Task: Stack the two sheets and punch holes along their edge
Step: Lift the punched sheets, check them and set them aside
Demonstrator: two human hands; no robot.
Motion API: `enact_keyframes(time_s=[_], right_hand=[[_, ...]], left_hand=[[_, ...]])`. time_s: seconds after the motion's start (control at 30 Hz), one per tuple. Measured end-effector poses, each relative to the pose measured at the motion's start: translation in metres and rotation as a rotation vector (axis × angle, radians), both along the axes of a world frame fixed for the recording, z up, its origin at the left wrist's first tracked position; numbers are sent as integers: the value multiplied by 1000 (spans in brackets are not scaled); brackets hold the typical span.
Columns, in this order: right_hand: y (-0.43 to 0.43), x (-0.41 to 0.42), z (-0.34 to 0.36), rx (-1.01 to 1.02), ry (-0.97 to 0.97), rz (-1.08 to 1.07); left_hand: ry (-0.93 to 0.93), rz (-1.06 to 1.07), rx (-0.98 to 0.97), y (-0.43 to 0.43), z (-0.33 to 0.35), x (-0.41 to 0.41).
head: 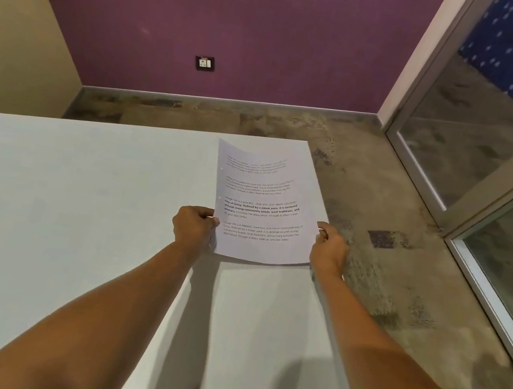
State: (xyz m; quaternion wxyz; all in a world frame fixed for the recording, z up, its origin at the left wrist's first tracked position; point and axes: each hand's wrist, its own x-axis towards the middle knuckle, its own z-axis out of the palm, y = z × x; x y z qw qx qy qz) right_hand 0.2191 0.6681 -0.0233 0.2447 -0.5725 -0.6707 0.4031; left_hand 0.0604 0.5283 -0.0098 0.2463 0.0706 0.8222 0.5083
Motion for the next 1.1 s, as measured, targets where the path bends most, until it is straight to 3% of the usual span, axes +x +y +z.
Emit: enact_keyframes(time_s=[0.33,0.83,0.93,1.1], right_hand=[[42,-19,-21,42,-20,-7],[24,-16,-17,127,-114,70],[7,-3,-17,179,-188,189],[-34,21,-15,292,-489,445]], left_hand=[[113,30,-152,48,-23,-17],[130,-40,-208,36,-18,-22],[186,-94,-289,23,-12,-13],[289,-181,-245,-27,-13,17]])
